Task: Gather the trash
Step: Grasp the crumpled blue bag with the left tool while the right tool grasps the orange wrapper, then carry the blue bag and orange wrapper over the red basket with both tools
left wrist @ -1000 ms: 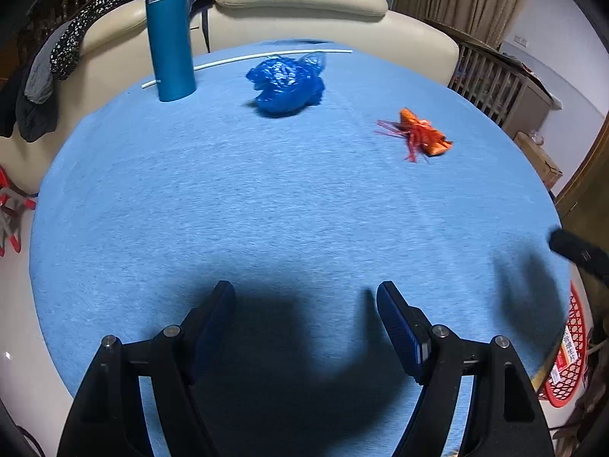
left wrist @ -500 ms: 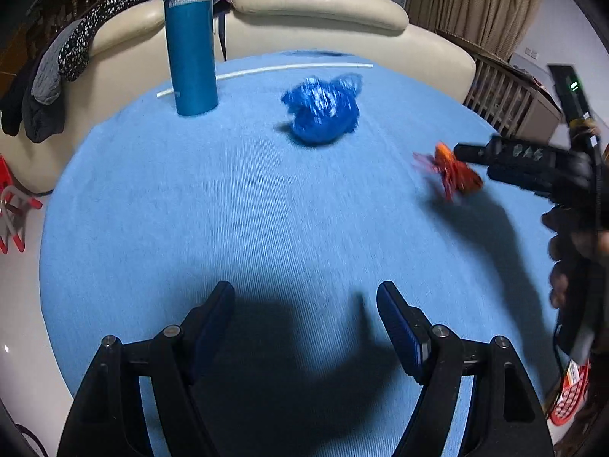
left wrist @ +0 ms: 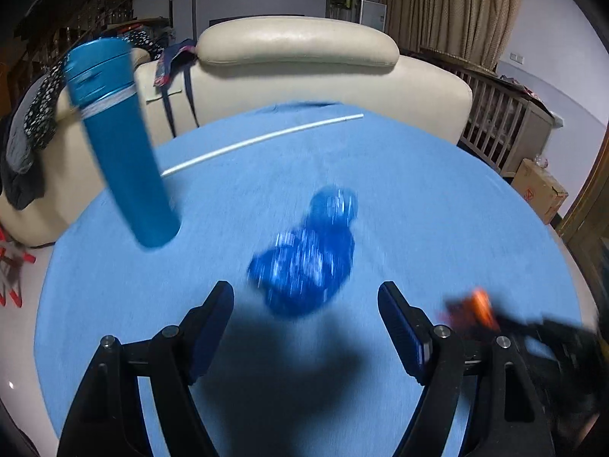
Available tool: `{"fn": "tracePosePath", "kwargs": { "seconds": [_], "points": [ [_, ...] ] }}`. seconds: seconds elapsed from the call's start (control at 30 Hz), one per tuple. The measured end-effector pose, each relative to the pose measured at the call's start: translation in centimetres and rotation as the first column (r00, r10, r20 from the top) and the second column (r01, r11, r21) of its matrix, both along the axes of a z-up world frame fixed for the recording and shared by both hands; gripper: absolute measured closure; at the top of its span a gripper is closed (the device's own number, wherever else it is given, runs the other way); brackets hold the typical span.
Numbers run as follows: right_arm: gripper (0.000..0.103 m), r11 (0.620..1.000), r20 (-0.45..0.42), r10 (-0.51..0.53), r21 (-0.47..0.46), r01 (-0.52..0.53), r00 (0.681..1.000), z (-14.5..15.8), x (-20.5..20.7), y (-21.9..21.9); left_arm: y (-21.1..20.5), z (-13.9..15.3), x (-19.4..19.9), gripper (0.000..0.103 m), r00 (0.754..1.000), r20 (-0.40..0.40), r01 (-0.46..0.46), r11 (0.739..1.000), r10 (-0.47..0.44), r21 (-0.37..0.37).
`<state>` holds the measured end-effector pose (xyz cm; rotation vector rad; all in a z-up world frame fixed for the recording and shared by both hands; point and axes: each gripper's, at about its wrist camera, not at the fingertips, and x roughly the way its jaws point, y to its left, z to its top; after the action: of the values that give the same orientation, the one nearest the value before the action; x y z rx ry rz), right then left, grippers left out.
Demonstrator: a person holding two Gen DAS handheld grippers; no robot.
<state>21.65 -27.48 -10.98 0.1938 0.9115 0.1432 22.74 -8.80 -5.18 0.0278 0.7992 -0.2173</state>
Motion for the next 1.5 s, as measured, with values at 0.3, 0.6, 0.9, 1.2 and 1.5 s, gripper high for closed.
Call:
{"fn": "tracePosePath", "kwargs": {
  "seconds": [0.3,0.6,0.9,1.2,1.5],
  "points": [
    [0.072,0.999,0.034,-0.005,0.035,0.004,0.999,1.3,-3.1,-1.0,-1.9,-3.9,5.6,0.049,0.989,-0.149,0.014,0.997,-0.003,0.074],
    [0.072,0.998,0.070,-0.015,0.054,0.011,0.997,2.4,-5.0,-0.9,-1.1,-2.7,-0.5,0.054,0.993,-0.117,0.003,0.997,0.007,0.083],
    [0.072,0.999,0.101,-0.016,0.032,0.012,0.995,3.5,-9.3,0.4,-0.8,-0.8,-7.2,0.054,0.997,-0.080,-0.008,0.997,0.015,0.080],
    [0.072,0.999,0.147,-0.034,0.018,0.032,0.989,5.1,-13.7,0.8,0.0,2.0,-12.2,0.054,1.000,-0.001,-0.014,0.998,0.014,0.058],
    [0.072,0.998,0.204,-0.060,0.016,0.058,0.977,7.2,-17.6,0.4,-0.4,3.7,-15.2,0.054,0.999,0.053,0.004,0.999,-0.006,0.033]
  ]
}}
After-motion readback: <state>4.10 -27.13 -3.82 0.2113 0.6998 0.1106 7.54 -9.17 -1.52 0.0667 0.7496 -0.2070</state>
